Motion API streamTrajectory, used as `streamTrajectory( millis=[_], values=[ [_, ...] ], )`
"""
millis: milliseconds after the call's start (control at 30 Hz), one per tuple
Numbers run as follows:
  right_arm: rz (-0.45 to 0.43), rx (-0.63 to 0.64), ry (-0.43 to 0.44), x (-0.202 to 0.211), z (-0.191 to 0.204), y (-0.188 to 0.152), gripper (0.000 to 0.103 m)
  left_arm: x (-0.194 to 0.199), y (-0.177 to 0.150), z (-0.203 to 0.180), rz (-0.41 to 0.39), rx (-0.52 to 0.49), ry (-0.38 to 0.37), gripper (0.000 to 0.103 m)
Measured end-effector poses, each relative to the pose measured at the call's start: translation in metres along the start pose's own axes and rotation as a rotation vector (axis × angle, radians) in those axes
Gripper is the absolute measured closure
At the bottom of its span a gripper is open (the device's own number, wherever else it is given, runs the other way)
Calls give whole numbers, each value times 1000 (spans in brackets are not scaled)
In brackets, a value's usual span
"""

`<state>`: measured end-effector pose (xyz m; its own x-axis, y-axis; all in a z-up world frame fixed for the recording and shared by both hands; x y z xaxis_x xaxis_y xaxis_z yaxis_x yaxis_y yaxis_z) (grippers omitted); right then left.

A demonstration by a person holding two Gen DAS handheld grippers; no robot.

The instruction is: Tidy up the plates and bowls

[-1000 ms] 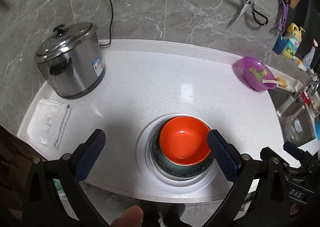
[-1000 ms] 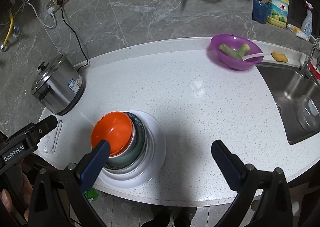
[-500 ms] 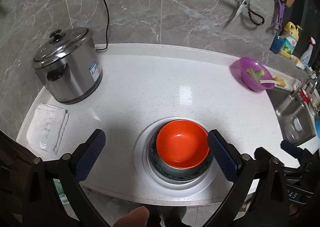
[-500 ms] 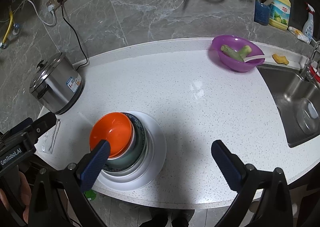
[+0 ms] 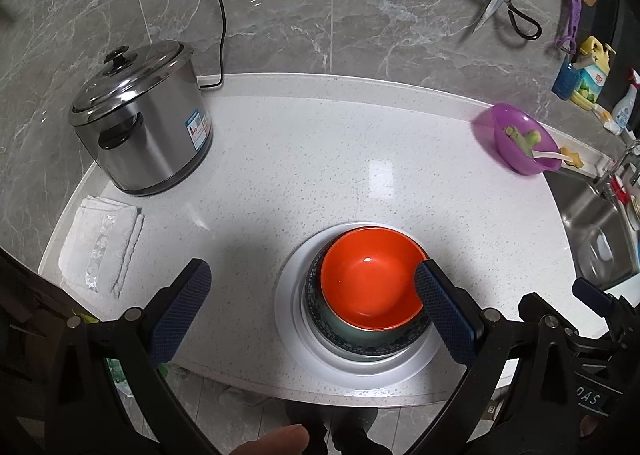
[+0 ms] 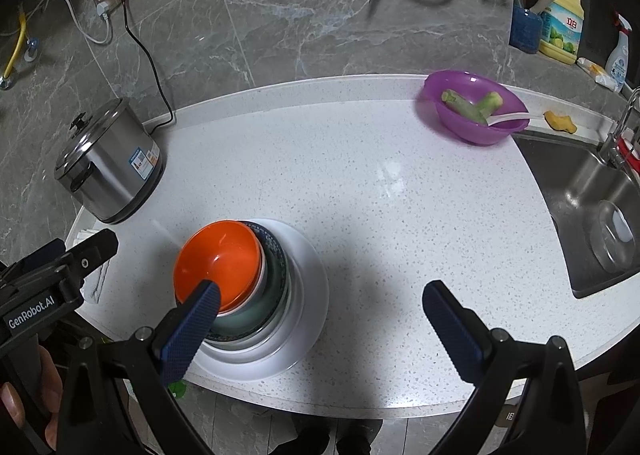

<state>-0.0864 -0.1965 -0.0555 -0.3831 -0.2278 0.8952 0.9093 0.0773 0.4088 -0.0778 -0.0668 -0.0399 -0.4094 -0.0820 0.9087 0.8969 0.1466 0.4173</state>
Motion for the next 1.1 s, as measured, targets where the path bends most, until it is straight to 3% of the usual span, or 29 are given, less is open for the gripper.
streamTrajectory(
  millis=[1100],
  values=[
    [15, 26, 4, -7, -1, 5, 0, -8, 0, -6, 19, 6, -8, 0]
  ],
)
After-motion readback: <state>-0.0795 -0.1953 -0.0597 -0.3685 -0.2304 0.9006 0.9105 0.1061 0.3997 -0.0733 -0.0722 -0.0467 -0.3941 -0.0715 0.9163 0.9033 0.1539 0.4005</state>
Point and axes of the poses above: each gripper's, at about its wrist camera, not at the fingertips, and x roughly against the way its jaws point, z to its left, y to its top, the point moved 5 cm from there along -x, roughly the way its jaws point, and after that the axes turned 11 degrees about z, right-handed, at the moved point
